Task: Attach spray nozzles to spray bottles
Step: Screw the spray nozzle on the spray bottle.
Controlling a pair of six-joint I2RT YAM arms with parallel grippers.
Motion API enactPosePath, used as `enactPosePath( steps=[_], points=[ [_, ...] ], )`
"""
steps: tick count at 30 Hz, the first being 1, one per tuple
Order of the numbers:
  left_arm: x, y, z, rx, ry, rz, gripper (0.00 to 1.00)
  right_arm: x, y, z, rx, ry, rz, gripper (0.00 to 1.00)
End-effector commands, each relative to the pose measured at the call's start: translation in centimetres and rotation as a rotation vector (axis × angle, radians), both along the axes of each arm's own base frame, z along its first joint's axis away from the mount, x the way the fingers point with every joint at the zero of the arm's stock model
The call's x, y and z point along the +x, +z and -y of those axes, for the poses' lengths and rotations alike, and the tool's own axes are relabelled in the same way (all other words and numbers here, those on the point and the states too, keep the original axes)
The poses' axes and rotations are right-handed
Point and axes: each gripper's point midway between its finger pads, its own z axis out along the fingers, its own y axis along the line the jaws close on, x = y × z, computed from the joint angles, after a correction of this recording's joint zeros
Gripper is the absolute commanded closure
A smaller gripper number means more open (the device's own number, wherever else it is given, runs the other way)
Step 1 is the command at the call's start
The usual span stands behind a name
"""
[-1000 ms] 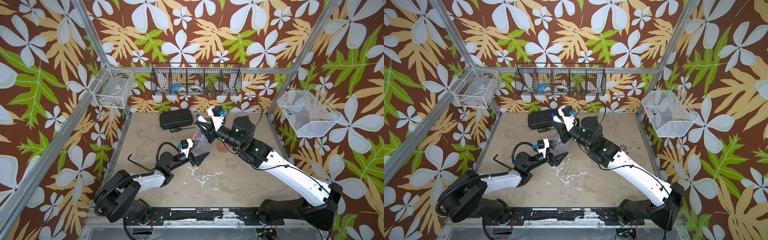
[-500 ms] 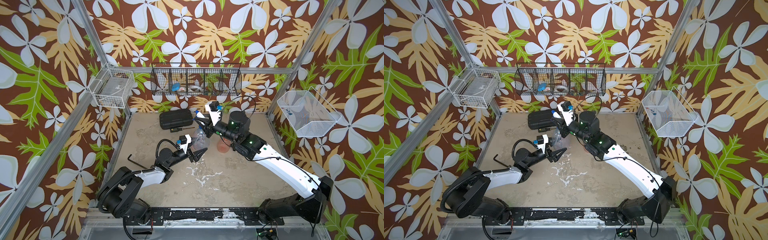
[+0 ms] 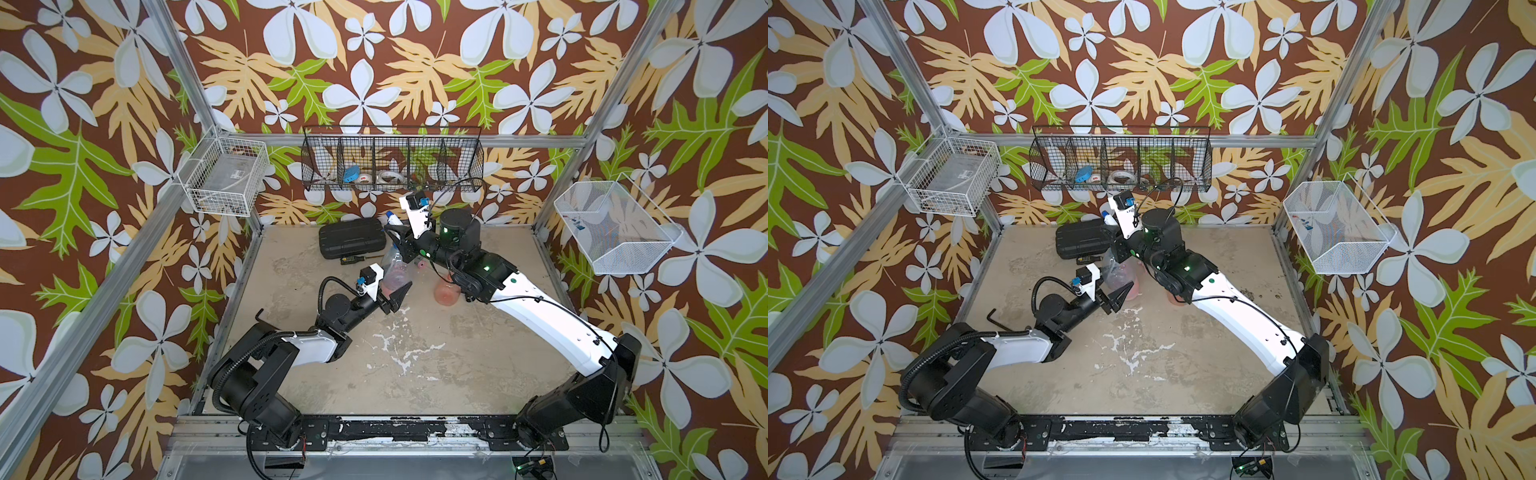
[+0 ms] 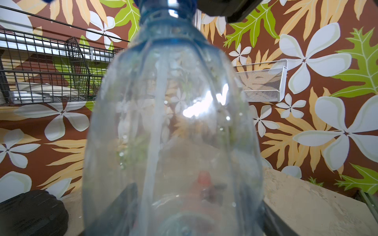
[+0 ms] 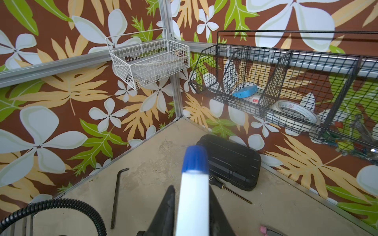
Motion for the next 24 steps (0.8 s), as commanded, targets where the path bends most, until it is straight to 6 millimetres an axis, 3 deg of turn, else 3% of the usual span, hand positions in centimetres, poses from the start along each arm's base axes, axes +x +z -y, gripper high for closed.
enactPosePath(
  steps=[1,5,8,16,21,24],
  points=[
    [-0.1,7.3,-2.9,-0.202,0.134,0.205,0.42,0.6,-6.5,2.6,-0.159,-0.192,-0.21,1.0],
    [1.2,7.0,-3.3,-0.202,0.208,0.178,0.42,2.0,-7.4,5.1,-0.186,-0.439,-0.248,1.0],
    [1.5,6.6,-2.5,-0.167,0.229,0.182,0.42,2.2,-7.9,5.5,-0.177,-0.508,-0.282,1.0],
    [1.6,5.8,-1.1,-0.127,0.214,0.169,0.42,1.8,-7.5,5.2,-0.311,-0.6,-0.213,1.0],
    [1.4,6.2,-0.9,-0.158,0.186,0.169,0.42,1.5,-7.5,5.2,-0.302,-0.584,-0.22,1.0],
    [1.2,6.4,-0.8,-0.175,0.17,0.175,0.41,1.1,-6.5,5.0,-0.269,-0.556,-0.212,1.0]
  ],
)
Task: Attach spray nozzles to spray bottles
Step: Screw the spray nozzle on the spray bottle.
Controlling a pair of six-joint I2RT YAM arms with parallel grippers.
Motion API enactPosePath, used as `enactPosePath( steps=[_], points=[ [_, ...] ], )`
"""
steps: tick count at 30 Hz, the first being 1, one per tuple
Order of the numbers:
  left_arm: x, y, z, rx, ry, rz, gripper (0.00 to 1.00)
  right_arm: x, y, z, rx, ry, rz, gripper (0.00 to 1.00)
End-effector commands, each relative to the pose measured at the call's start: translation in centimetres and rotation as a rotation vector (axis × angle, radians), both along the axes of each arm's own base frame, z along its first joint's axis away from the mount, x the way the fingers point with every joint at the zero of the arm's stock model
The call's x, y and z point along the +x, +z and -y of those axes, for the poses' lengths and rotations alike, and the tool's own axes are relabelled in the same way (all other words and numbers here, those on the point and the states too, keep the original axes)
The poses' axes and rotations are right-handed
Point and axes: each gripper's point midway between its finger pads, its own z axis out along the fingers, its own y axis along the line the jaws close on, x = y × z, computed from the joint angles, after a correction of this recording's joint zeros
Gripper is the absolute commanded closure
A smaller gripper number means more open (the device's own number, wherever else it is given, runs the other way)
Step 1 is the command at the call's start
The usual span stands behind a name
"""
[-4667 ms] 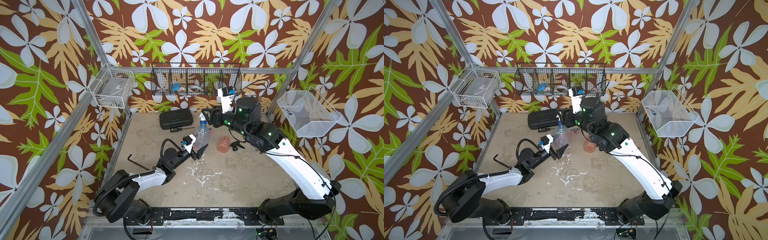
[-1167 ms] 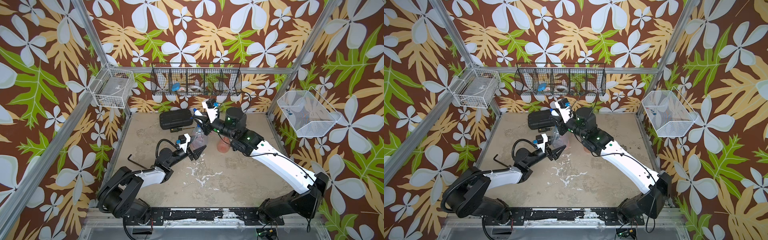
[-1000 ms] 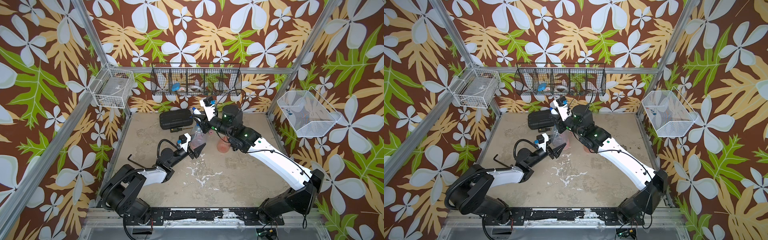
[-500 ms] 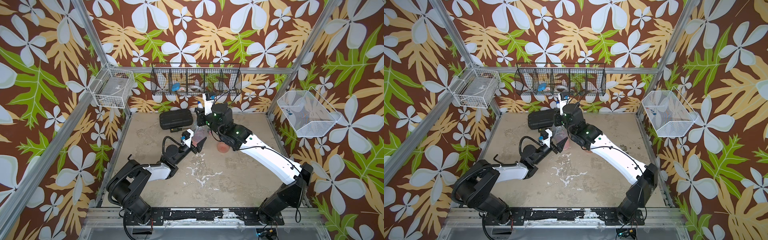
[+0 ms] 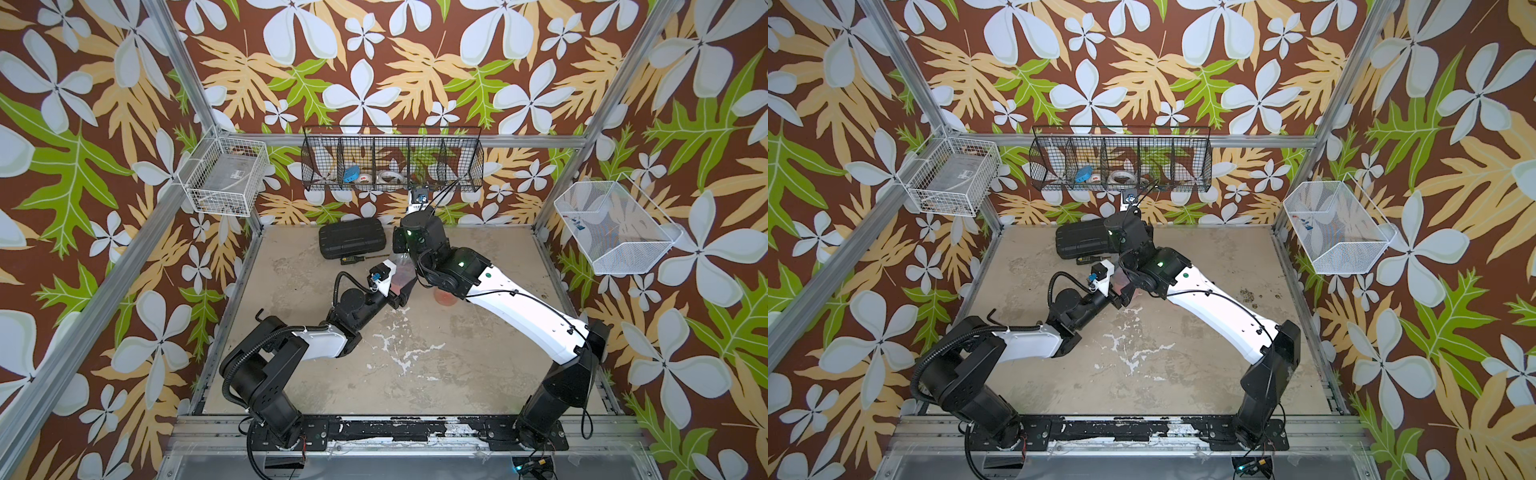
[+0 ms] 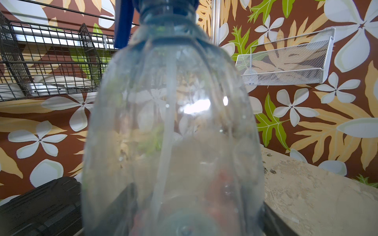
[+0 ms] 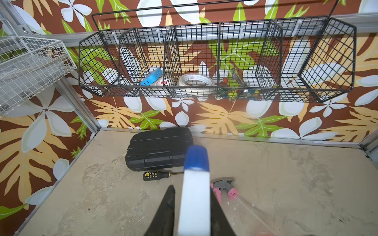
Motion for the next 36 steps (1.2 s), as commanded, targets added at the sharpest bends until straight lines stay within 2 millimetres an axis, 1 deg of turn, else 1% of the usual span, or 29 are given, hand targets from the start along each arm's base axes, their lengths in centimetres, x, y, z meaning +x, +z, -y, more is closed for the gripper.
enactPosePath(
  steps=[1,4,8,14,17,21,23,26,29,33,36],
  points=[
    [-1.1,8.0,-2.3,-0.26,0.038,0.209,0.41,-2.0,-4.0,0.8,-0.159,0.058,-0.149,0.99],
    [-1.4,7.8,-2.1,-0.27,0.014,0.216,0.41,-2.5,-2.9,0.5,-0.136,0.103,-0.133,0.89],
    [-1.7,7.7,-2.1,-0.282,-0.001,0.218,0.42,-3.1,-1.9,0.4,-0.121,0.137,-0.112,0.76],
    [-2.3,7.4,-1.4,-0.263,-0.052,0.225,0.42,-4.0,0.0,0.4,-0.096,0.192,-0.08,0.61],
    [-2.2,7.0,-1.2,-0.251,-0.056,0.215,0.41,-4.8,0.9,0.1,-0.086,0.244,-0.071,0.54],
    [-2.0,6.5,-0.9,-0.235,-0.063,0.207,0.41,-5.7,1.7,0.1,-0.074,0.293,-0.06,0.48],
    [-2.0,6.3,-0.7,-0.227,-0.071,0.199,0.41,-6.5,2.2,0.0,-0.069,0.337,-0.047,0.42],
    [-2.0,5.8,-0.2,-0.202,-0.088,0.185,0.41,-7.8,3.1,0.4,-0.067,0.395,-0.015,0.33],
    [-2.2,5.5,0.0,-0.183,-0.1,0.177,0.41,-8.7,3.7,0.9,-0.052,0.468,0.007,0.31],
    [-2.4,4.9,0.2,-0.171,-0.119,0.159,0.41,-9.2,5.2,2.2,0.037,0.576,0.041,0.29],
    [-2.6,4.5,0.4,-0.165,-0.14,0.15,0.4,-8.4,6.4,3.5,0.098,0.621,0.067,0.28]
  ],
)
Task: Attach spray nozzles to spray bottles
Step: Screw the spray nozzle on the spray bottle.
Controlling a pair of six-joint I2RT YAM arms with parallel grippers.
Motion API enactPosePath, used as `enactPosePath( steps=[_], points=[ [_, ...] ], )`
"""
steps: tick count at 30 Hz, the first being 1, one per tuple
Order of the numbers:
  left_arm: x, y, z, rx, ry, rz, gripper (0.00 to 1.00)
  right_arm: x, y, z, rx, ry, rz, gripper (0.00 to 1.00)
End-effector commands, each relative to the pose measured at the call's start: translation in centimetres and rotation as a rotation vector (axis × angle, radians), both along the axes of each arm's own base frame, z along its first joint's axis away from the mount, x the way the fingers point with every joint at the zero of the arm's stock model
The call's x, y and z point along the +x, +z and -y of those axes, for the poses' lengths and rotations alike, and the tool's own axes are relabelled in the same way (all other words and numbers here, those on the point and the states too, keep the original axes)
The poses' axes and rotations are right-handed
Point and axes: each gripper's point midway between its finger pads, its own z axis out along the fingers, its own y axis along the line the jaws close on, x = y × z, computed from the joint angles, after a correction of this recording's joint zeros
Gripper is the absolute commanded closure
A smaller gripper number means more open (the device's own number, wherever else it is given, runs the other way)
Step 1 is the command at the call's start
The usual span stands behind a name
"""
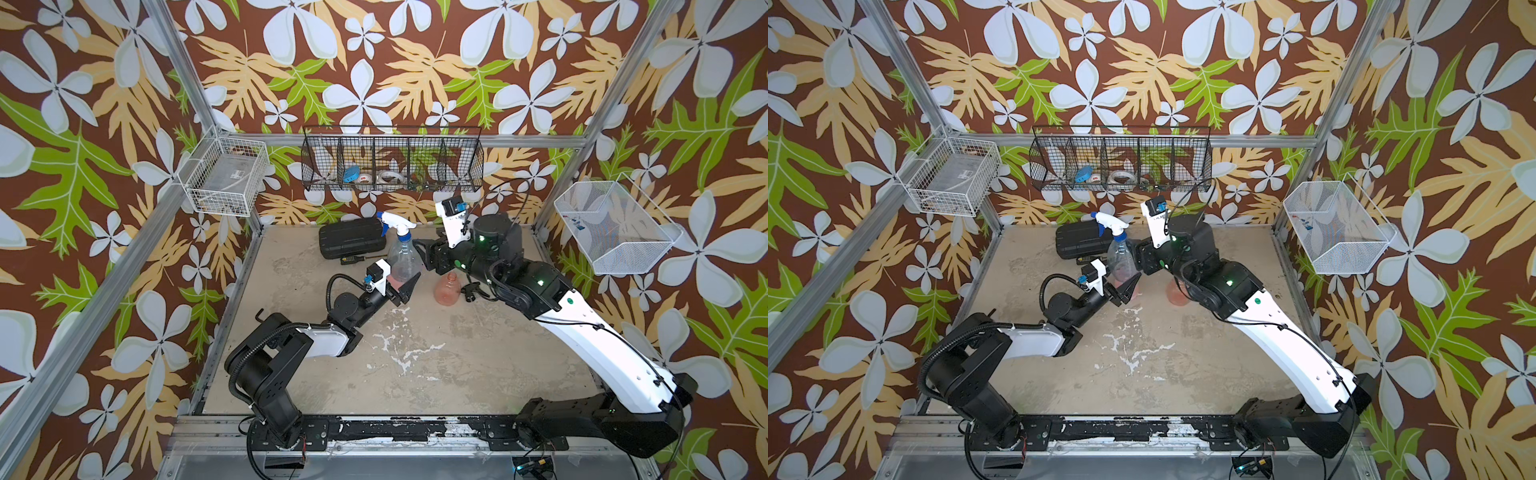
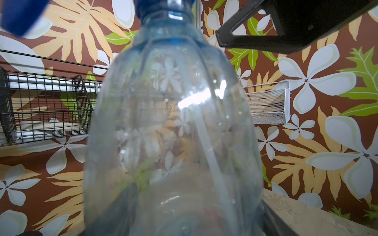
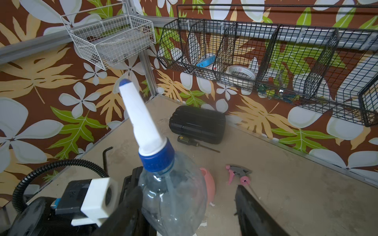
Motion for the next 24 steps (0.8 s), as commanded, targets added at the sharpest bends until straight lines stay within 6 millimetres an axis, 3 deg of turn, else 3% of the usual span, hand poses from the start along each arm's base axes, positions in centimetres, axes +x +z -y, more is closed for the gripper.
enactPosePath(
  steps=[1,8,11,15,20,24],
  points=[
    [-0.8,0.7,0.1,-0.016,-0.039,0.027,0.4,-0.6,2.8,-0.9,0.11,0.165,0.044,0.28],
    [-0.6,-1.0,0.6,0.053,-0.041,-0.003,0.4,-0.6,4.6,-2.7,0.182,0.27,0.059,0.26],
    [-0.2,-2.0,0.8,0.093,-0.027,-0.023,0.4,-0.1,4.5,-3.5,0.089,0.199,0.091,0.26],
    [0.1,-2.6,0.8,0.111,-0.017,-0.036,0.4,1.1,3.2,-5.2,-0.122,0.086,0.115,0.26],
    [0.0,-2.5,0.8,0.099,-0.023,-0.036,0.4,3.8,1.2,-4.7,-0.246,-0.031,0.07,0.29],
    [0.0,-2.2,0.8,0.093,-0.024,-0.029,0.4,4.2,0.2,-5.2,-0.283,-0.018,0.045,0.31]
  ],
)
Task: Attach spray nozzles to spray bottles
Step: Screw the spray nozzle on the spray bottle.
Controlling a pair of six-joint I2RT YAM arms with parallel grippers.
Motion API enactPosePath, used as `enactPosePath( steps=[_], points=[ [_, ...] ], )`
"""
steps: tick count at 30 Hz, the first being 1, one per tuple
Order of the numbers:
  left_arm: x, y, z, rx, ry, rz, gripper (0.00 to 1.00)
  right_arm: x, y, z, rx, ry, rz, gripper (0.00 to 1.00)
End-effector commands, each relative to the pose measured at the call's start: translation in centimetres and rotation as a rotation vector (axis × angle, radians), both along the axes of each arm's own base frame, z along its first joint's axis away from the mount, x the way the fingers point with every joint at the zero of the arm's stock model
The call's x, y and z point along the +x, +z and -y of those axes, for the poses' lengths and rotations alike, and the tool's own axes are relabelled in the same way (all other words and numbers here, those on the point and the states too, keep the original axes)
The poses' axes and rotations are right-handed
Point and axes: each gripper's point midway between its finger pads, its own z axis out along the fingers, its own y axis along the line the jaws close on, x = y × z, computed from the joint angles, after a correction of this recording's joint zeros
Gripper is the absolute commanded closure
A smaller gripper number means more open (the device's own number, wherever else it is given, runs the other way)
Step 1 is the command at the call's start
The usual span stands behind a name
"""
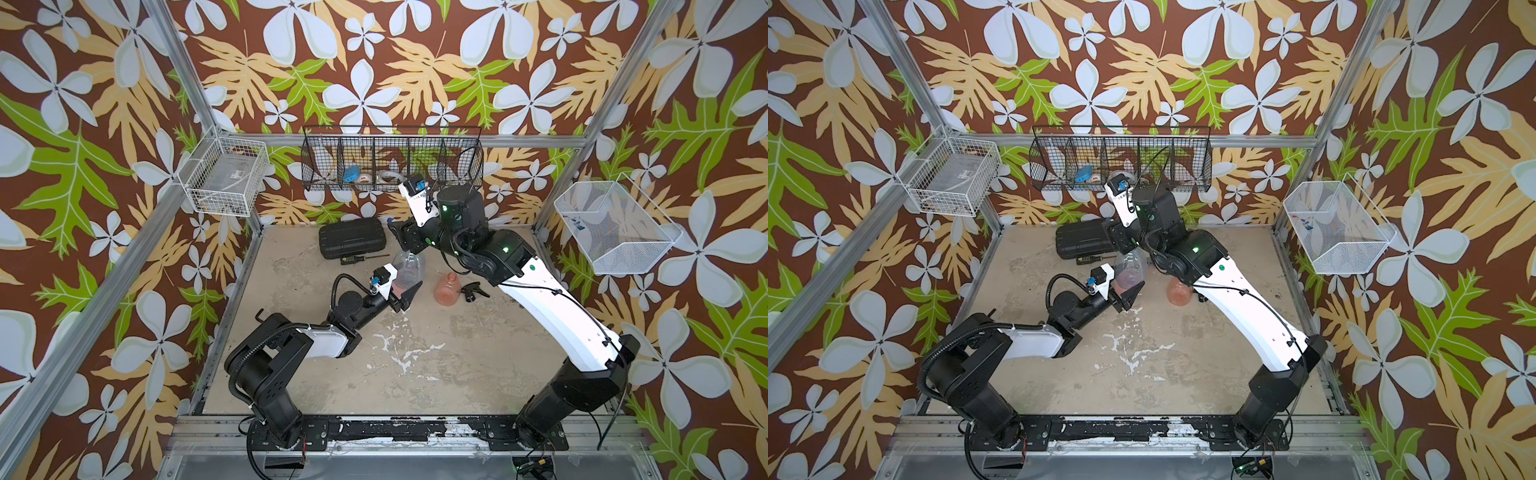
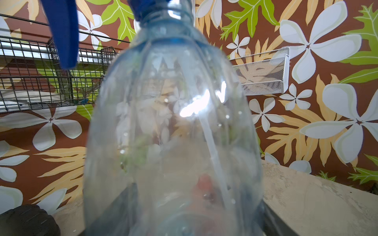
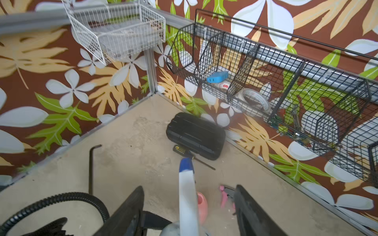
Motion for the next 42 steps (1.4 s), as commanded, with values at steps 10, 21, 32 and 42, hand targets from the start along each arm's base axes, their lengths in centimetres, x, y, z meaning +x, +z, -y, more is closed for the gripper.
enactPosePath(
  steps=[10,21,32,42],
  points=[
    [-0.2,1.9,-0.3,-0.028,0.006,0.06,0.4,1.7,-3.7,0.7,-0.134,-0.079,-0.072,0.51],
    [-0.6,3.0,-0.7,-0.08,-0.013,0.058,0.4,0.7,-2.7,0.4,-0.033,-0.044,-0.036,0.99],
    [-3.6,6.4,-1.1,-0.22,-0.16,0.096,0.4,-1.1,-1.2,1.2,0.276,0.102,0.009,1.0],
    [-4.0,8.1,-1.7,-0.301,-0.17,0.147,0.43,-2.4,-1.7,0.6,0.301,0.174,0.016,1.0]
  ],
)
